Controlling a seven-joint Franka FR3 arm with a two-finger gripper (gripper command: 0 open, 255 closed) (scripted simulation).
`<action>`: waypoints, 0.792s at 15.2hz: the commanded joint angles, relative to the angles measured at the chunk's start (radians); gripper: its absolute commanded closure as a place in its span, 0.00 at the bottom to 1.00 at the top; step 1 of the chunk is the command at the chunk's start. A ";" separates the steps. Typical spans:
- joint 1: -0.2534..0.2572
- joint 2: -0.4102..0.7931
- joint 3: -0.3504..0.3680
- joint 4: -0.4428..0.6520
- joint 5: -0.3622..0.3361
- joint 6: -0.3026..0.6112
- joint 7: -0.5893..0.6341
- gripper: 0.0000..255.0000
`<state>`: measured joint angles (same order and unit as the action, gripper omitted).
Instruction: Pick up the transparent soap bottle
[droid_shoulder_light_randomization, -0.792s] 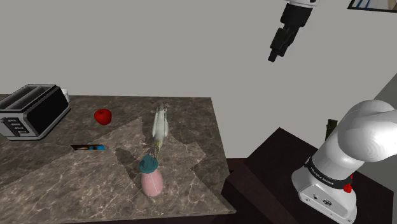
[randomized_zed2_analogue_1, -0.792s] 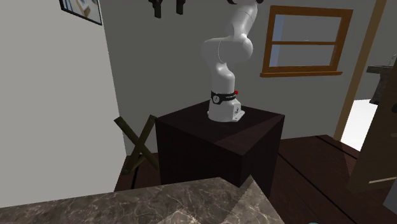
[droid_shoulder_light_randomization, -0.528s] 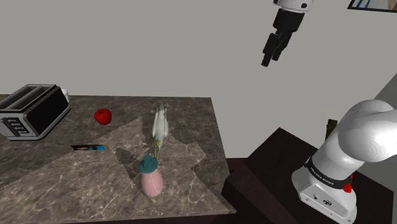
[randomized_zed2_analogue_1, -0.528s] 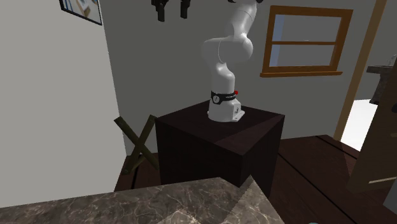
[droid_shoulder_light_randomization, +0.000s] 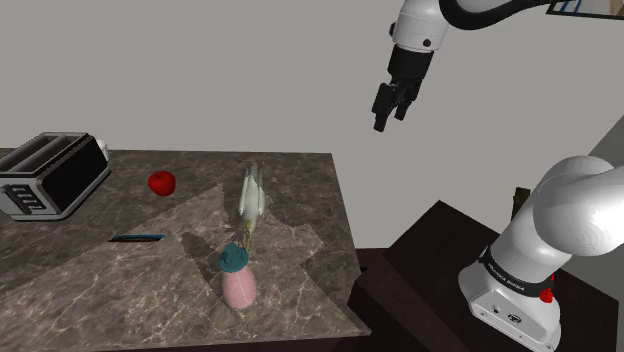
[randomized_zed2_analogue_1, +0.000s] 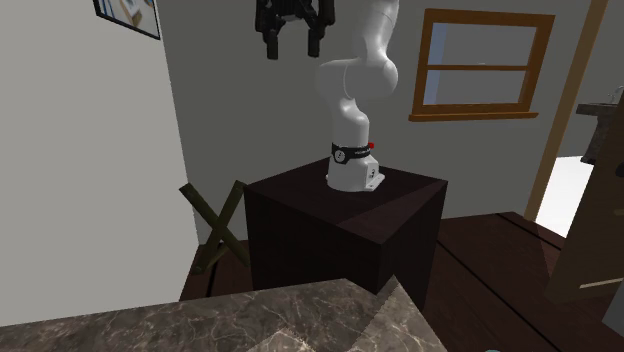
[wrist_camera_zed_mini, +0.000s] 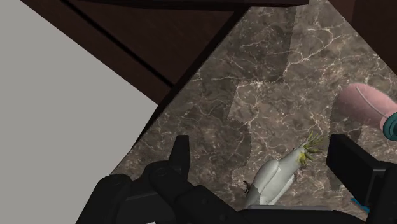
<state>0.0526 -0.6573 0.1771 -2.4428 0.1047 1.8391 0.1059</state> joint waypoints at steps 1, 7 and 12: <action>0.013 0.043 0.045 0.001 0.019 0.039 0.053 0.00; 0.031 0.209 0.165 0.040 0.041 0.153 0.194 0.00; 0.035 0.377 0.261 0.108 0.017 0.238 0.324 0.00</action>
<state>0.0865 -0.3145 0.4188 -2.3433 0.1279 2.0543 0.4018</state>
